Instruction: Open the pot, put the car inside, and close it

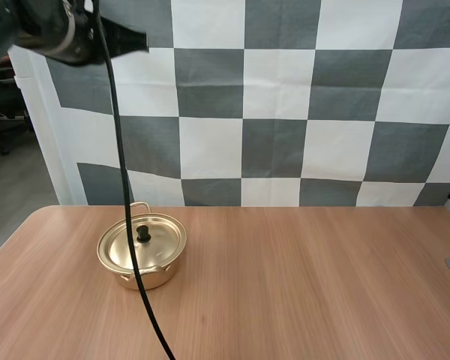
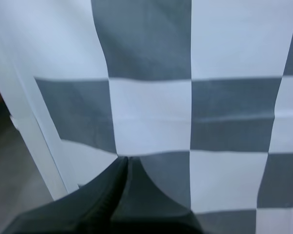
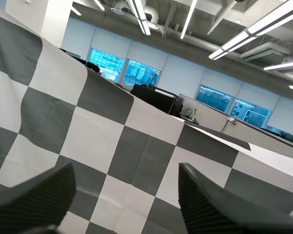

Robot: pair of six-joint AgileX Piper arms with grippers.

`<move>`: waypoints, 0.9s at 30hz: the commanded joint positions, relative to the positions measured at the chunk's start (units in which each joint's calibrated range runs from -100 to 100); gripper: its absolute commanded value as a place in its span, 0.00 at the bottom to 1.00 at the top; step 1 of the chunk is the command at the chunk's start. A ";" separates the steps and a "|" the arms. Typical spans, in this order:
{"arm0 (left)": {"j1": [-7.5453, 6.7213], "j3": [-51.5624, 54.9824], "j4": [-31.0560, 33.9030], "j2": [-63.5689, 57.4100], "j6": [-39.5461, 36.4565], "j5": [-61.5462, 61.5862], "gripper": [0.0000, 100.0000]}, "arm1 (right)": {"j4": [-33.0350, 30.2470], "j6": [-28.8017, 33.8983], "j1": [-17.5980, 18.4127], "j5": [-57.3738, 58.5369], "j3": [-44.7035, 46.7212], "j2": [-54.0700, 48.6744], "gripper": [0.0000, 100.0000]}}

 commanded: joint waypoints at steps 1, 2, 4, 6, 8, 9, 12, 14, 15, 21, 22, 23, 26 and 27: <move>0.04 -1.97 1.73 -4.43 -0.03 -2.04 0.00 | 0.30 2.12 -0.01 0.00 0.59 0.09 0.00; 0.04 -2.02 1.75 -5.72 -0.03 -3.82 0.00 | 0.05 3.97 -0.01 0.00 1.18 0.09 0.00; 0.04 -2.02 1.75 -8.19 -0.03 -5.89 0.00 | -0.37 3.84 -0.01 0.00 2.66 0.09 0.00; 0.04 -2.02 1.75 -10.62 -0.03 -7.49 0.00 | -1.39 3.74 -0.01 0.00 4.93 0.09 0.00; 0.04 -2.02 1.75 -12.86 -0.03 -8.17 0.00 | -2.71 3.74 -0.01 0.00 7.66 0.09 0.00; 0.04 -2.02 1.75 -13.65 -0.03 -8.17 0.00 | -3.75 3.83 -0.01 0.00 9.43 0.09 0.00; 0.04 -2.02 2.10 -16.28 -0.03 -8.17 0.00 | -8.03 5.80 -0.01 0.00 15.70 0.09 0.00; 0.04 -1.72 2.10 -17.90 -0.03 -8.31 0.00 | -9.79 6.17 -0.01 0.00 19.54 0.09 0.00; 0.04 -1.72 2.10 -18.73 -0.03 -7.13 0.00 | -10.18 6.65 -0.01 -0.81 21.67 0.09 0.00; 0.04 -1.46 2.10 -23.12 -0.03 11.77 0.00 | -8.61 9.05 -0.01 -10.04 32.61 0.09 0.00; -0.05 -0.46 2.10 -23.90 -0.03 14.58 0.00 | -8.10 9.05 -0.01 -11.22 34.35 0.09 0.00; -0.31 0.93 2.10 -24.87 -0.03 15.01 0.00 | -7.71 9.05 -0.01 -11.98 35.92 0.09 0.00; -1.45 9.72 1.99 -28.60 -2.00 7.48 0.00 | -8.07 9.05 -0.01 -12.16 39.55 -0.05 0.00; -1.86 13.78 1.99 -30.30 -3.08 3.61 0.00 | -8.73 9.05 -0.01 -12.28 40.56 -0.05 0.00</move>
